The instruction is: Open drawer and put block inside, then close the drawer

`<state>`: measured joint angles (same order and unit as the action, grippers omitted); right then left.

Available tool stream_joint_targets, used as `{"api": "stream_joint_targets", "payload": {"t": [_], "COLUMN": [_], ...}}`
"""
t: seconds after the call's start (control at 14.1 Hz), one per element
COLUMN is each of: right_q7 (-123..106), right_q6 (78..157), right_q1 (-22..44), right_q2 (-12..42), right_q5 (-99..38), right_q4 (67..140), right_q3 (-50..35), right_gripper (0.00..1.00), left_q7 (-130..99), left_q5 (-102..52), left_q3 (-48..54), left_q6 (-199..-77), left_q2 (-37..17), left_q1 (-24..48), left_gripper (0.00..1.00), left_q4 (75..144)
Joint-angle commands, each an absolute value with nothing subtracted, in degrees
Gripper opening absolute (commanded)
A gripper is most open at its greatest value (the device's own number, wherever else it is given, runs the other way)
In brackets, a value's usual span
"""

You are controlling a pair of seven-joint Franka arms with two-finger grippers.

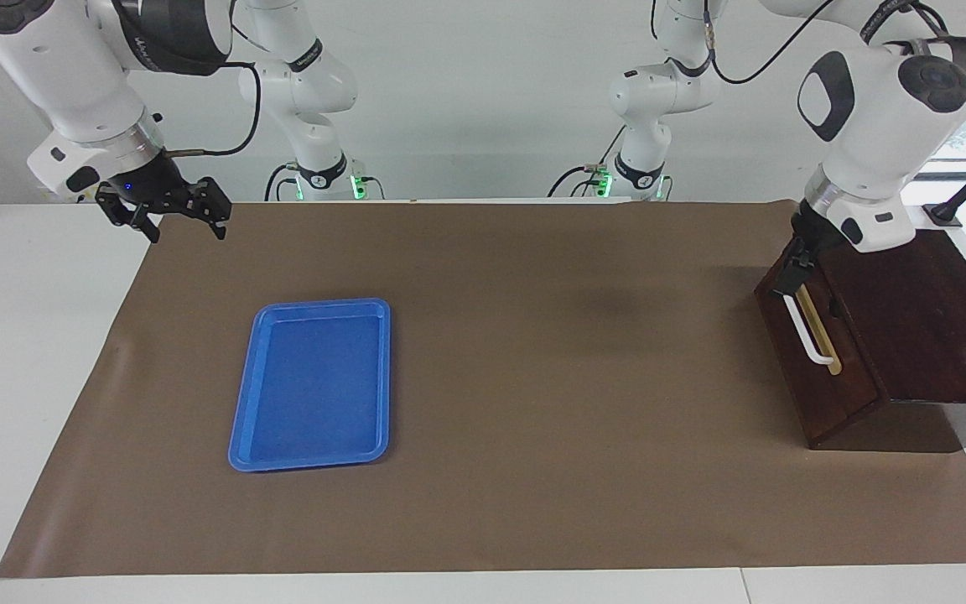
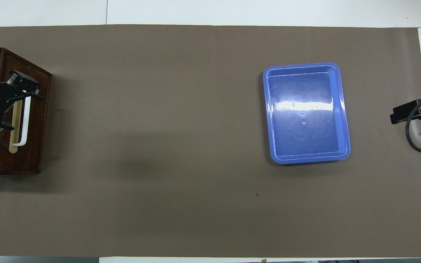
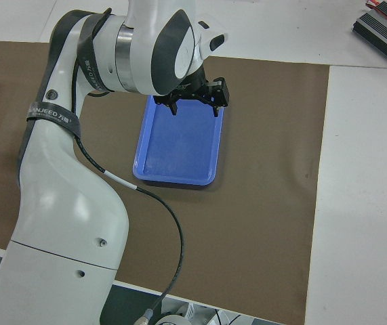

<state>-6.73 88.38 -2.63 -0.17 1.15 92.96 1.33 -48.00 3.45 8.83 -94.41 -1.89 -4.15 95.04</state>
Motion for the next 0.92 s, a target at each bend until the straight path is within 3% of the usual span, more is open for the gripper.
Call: {"api": "stream_joint_targets", "payload": {"t": [0.0,0.43,0.85], "right_q7": [-6.7,-6.7,-6.6], "right_q6": [87.9,87.6,87.5], "right_q1": [-3.6,-3.7,-3.6], "right_q2": [-1.1,-1.1,-1.1], "right_q5": [1.2,1.2,1.3], "right_q4": [94.0,94.0,94.0], "right_q3": [0.7,0.7,0.7], "right_gripper": [1.0,1.0,1.0], "left_q7": [-35.9,-11.8,-6.9], "left_q5": [3.6,1.8,1.5], "left_q3": [8.0,7.8,3.8], "left_q6": [-91.1,-85.6,-85.5], "left_q2": [-1.7,-1.3,-1.2], "left_q1": [-3.3,-1.1,3.5], "left_gripper": [1.0,1.0,1.0], "left_q4": [93.5,93.5,92.0]}}
